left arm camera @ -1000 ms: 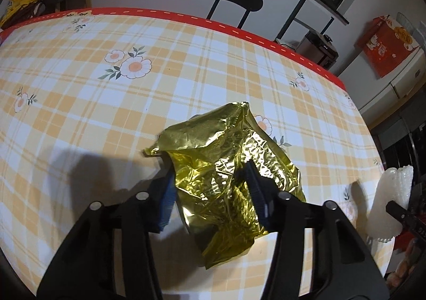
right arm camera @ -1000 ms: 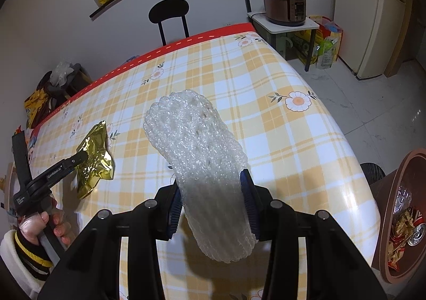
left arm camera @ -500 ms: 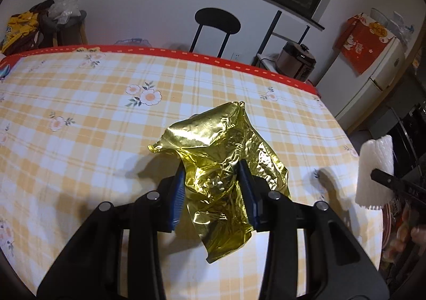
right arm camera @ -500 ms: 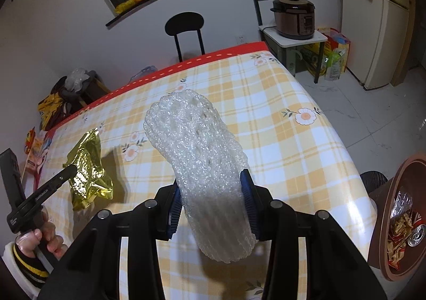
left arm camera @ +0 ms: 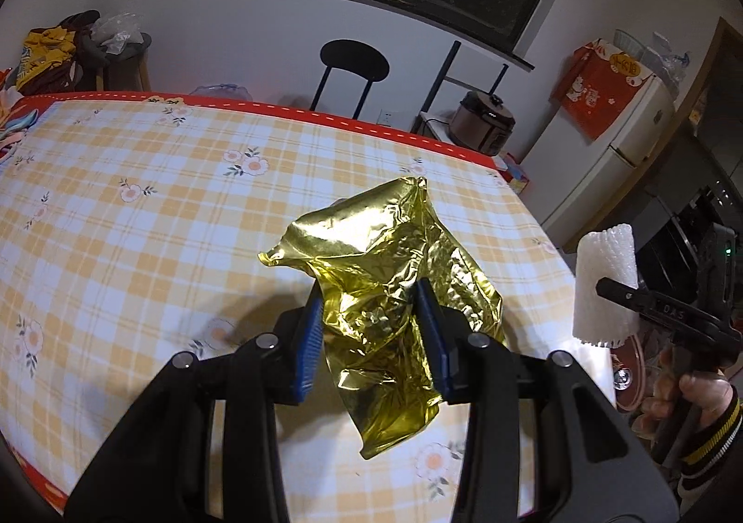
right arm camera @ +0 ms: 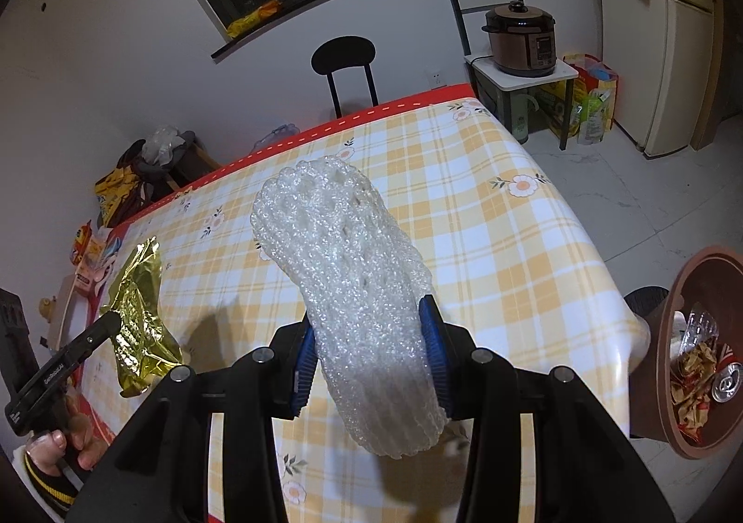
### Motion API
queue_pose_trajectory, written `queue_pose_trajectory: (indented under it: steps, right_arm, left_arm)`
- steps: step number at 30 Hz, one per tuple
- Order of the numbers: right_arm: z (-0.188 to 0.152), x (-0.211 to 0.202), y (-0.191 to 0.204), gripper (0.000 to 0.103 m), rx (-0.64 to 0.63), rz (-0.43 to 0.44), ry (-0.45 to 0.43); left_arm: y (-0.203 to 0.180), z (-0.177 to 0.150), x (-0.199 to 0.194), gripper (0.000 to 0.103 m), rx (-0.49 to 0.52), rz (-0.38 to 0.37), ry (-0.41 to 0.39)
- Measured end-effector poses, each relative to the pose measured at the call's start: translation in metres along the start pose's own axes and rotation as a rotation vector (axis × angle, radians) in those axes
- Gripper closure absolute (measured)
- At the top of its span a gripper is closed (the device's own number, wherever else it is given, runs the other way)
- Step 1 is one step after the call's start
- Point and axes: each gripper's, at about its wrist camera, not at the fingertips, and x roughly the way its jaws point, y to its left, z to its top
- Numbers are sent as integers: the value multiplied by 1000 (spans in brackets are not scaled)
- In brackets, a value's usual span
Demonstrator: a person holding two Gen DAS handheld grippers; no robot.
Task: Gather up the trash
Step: 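Grasp the gold foil wrapper with the left tool while the right tool holds the sleeve, then carry the foam sleeve over the bin and open the right tool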
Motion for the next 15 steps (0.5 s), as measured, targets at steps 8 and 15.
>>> queue_pose_trajectory:
  steps: [8,15]
  right_arm:
    - [-15,-45,-28,62,14,-25,-32]
    - [-28,-88,-71,61,56,-78,-69]
  left_arm:
    - [-46,-8,-25,63,44,-52,-36]
    - [-88,-18,-32,63,63,-113,-45]
